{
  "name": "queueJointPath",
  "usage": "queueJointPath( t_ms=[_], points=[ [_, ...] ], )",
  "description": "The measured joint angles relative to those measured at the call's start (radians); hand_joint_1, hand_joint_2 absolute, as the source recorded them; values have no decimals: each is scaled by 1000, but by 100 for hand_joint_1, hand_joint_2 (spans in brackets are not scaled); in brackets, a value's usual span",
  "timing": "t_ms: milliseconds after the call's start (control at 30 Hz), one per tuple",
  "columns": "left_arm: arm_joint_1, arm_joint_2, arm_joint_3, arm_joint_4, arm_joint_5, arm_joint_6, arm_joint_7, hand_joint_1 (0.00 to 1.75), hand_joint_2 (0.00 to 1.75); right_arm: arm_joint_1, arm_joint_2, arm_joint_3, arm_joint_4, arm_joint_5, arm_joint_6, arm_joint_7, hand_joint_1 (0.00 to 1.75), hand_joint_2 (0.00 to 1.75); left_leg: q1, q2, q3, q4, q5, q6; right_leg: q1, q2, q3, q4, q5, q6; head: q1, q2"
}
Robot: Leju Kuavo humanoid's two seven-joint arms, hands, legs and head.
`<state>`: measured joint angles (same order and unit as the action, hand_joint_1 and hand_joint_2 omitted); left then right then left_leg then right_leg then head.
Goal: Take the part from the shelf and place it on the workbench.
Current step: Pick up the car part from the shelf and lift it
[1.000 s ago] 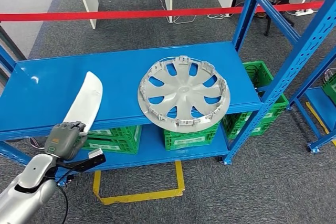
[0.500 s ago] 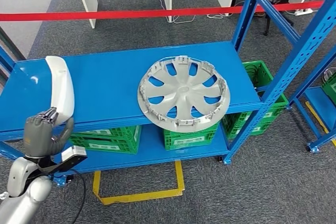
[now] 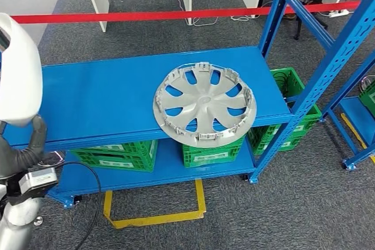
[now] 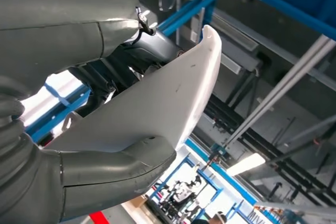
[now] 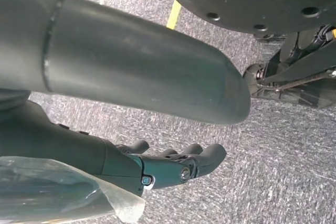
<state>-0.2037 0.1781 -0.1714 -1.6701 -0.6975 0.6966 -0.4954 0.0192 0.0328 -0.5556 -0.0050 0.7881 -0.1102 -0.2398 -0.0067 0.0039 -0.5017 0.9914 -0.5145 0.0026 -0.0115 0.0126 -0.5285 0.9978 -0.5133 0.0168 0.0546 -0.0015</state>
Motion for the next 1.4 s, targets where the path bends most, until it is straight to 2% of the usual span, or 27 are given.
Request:
queueJointPath(
  t_ms=[233, 567, 867, 1033, 1333, 1367, 1400],
  points=[
    [3, 37, -41, -24, 66, 0, 53, 175, 175, -1, 0, -13, 0, 20, 0, -9, 0, 0, 0, 0, 0, 0, 0, 0, 0, 0, 0, 0, 0, 0, 0, 0],
    [21, 77, -67, -39, 87, 0, 68, 175, 175, -1, 2, -31, 0, 28, -5, -15, 0, 0, 0, 0, 0, 0, 0, 0, 0, 0, 0, 0, 0, 0, 0, 0],
    [30, 94, -78, -47, 86, 0, 85, 175, 175, -1, 5, -34, 0, 40, -8, -16, 0, 0, -2, 0, -1, 3, 0, 1, -2, 0, 0, -1, 2, 2, 0, 0],
    [60, 122, -70, -64, 78, 0, 94, 175, 175, -1, 11, -36, 0, 56, -17, -16, 0, 0, -4, 0, -4, 8, -3, 5, -5, 0, -1, -1, 3, 6, 0, 0],
    [73, 136, -63, -72, 67, 0, 102, 175, 175, -2, 13, -40, 1, 63, -20, -16, 0, 0, -5, 0, -5, 11, -3, 8, -5, 0, -1, -1, 4, 9, 0, 0],
    [79, 148, -58, -78, 59, 0, 109, 175, 175, -2, 14, -44, 1, 68, -21, -16, 0, 0, -3, 2, -7, 5, 4, 15, -5, -1, -6, 4, -3, 13, 0, 0],
    [96, 168, -47, -86, 48, 0, 121, 175, 175, -4, 16, -48, 1, 75, -23, -16, 0, 0, -2, 6, -14, 2, 13, 23, -5, -2, -38, 79, -41, 19, 1, 0]
  ],
)
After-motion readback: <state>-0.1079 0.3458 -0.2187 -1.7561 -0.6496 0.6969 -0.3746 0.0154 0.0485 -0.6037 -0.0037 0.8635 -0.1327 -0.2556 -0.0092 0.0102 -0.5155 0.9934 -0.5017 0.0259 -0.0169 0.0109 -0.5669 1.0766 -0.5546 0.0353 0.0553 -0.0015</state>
